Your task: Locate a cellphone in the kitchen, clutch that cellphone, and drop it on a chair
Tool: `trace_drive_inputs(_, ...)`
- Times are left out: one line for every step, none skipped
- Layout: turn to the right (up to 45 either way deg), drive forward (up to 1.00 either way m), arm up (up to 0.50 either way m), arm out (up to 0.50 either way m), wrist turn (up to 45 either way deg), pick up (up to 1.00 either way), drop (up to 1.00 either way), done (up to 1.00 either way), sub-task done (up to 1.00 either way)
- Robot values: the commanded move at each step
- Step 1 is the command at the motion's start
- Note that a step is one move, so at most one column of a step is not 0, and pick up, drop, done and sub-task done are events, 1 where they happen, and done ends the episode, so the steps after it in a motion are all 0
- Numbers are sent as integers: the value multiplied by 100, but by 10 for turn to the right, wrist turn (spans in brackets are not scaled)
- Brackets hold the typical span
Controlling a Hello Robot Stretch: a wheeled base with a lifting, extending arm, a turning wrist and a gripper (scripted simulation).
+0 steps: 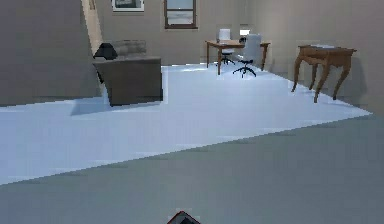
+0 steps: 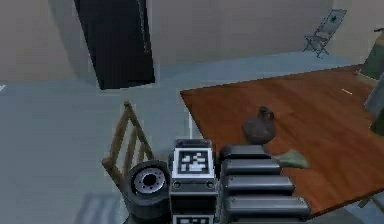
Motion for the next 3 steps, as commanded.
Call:
trace_drive_inputs(450,0,0,0,0,0,0,0,0)
trace_drive_inputs(450,0,0,0,0,0,0,0,0)
trace_drive_inputs(330,0,0,0,0,0,0,0,0)
